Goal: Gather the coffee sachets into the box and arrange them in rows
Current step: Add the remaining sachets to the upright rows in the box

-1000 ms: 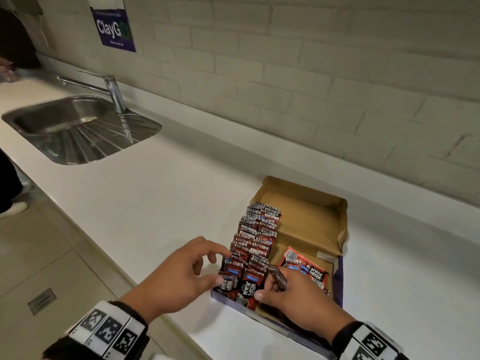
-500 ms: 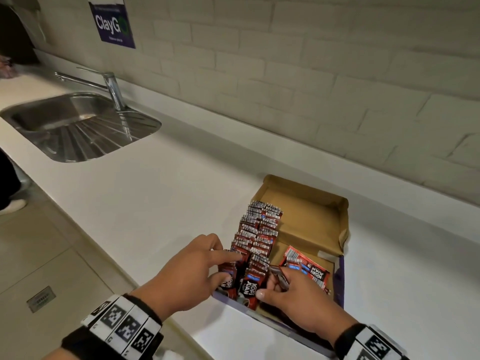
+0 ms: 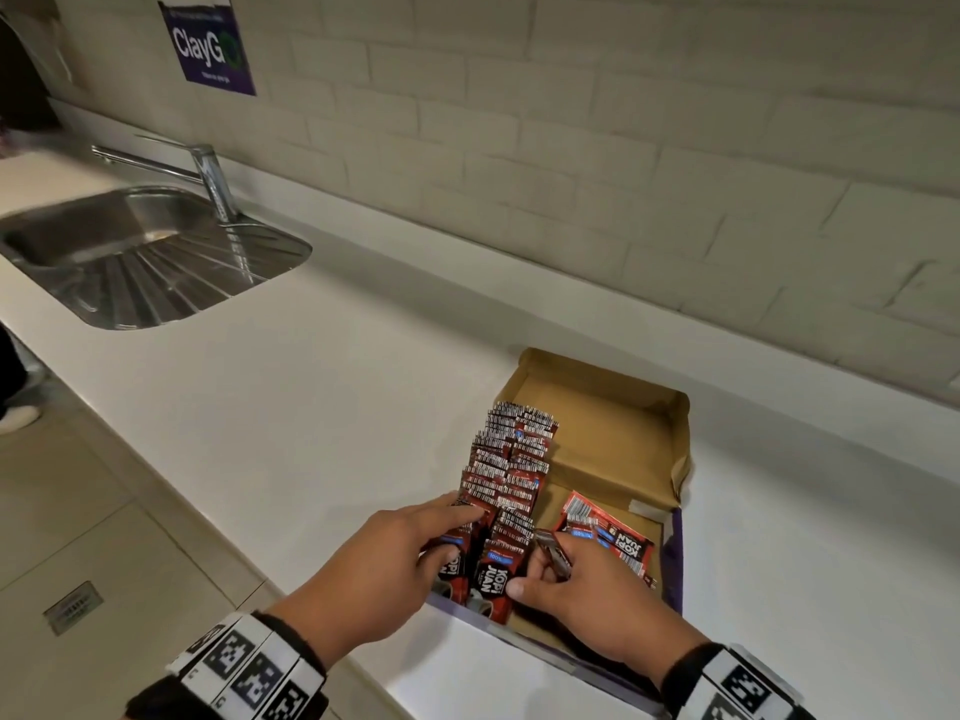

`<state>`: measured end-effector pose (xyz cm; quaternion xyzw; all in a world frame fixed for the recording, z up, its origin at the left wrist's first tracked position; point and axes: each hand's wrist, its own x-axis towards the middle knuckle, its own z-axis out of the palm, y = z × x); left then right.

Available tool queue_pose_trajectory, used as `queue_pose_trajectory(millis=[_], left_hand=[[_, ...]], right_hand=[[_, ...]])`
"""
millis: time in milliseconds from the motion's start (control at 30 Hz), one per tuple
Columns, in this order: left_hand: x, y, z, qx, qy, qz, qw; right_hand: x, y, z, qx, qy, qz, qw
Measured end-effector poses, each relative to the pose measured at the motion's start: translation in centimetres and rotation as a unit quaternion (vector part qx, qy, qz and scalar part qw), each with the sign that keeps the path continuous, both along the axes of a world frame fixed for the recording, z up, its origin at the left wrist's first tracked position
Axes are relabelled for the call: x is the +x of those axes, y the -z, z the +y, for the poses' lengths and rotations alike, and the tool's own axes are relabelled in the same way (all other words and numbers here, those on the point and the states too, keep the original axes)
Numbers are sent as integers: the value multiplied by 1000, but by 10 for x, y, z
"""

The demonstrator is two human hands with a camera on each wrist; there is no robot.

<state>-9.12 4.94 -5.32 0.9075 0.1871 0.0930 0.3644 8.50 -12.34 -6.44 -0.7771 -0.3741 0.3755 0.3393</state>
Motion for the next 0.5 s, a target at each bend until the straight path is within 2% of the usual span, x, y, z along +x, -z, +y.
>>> queue_pose_trajectory(millis=[233,500], left_hand=[[-2,-4,-7,-19,18,3,1000],[-5,-6,-12,-33,2,40,999]], right_hand=[[2,1,2,-9,-8,-9,1000],[2,-8,9,-8,-25,5,1000]])
